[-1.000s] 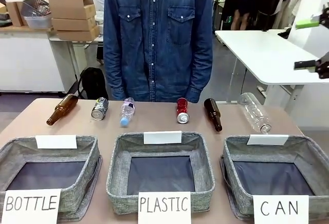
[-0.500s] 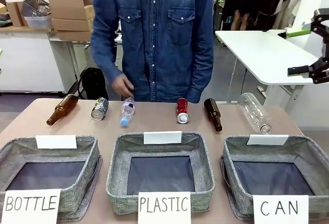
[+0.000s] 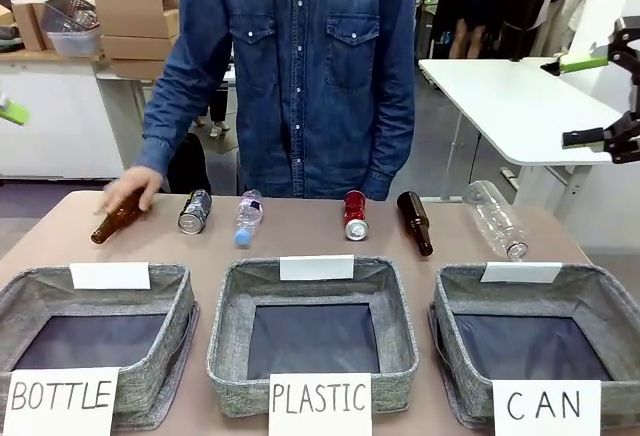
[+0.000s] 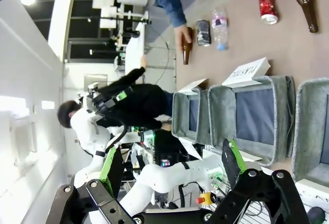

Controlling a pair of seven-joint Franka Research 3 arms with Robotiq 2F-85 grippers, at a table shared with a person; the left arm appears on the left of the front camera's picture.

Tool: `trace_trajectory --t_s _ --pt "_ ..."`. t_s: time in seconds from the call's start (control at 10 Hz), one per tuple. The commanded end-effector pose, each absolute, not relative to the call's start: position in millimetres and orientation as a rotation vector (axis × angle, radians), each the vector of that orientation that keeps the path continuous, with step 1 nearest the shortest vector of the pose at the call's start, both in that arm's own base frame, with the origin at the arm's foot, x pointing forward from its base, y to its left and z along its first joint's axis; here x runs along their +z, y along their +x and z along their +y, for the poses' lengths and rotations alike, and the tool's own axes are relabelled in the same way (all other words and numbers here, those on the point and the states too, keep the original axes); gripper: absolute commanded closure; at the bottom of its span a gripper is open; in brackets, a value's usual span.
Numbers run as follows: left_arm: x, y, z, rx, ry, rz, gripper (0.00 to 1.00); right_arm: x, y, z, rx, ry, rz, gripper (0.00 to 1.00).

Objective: Sort the can waste into the basket.
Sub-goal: Pick up the can waste from the table and place it in the right Fabric basket.

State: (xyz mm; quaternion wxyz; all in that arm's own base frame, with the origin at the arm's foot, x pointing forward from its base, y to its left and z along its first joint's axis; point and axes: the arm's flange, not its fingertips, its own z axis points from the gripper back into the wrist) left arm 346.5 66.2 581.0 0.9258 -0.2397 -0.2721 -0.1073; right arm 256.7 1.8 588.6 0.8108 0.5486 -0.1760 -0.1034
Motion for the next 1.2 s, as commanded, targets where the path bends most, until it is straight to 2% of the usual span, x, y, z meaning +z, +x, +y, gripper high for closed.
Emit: trace_trajectory --t_s 0.0,0.1,0.2,0.5,0.8,0.9,1.1 --pt "579 376 63 -0.196 -0.470 -0.474 0.00 592 262 4 -0.200 1.188 -0.387 0.00" --pt "589 378 75 -0.223 -0.545 -0.450 0.00 592 262 4 -0.200 1.188 -0.387 0.00" --pt "599 370 91 -0.202 -0.564 -0.491 0.00 592 262 4 -0.200 1.188 -0.387 0.00" --pt "611 320 130 -0.219 -0.622 -0.562 0.00 592 262 4 -0.200 1.188 -0.387 0.00" --pt "607 272 144 -0.246 -0.600 -0.648 0.00 592 262 4 -0.200 1.188 -0.387 0.00" --pt "605 269 140 -0.262 -0.592 -0.644 0.00 592 262 4 -0.200 1.188 -0.387 0.00" --pt "600 293 125 -0.272 -0.558 -0.576 0.00 592 262 4 -0.200 1.188 -0.387 0.00"
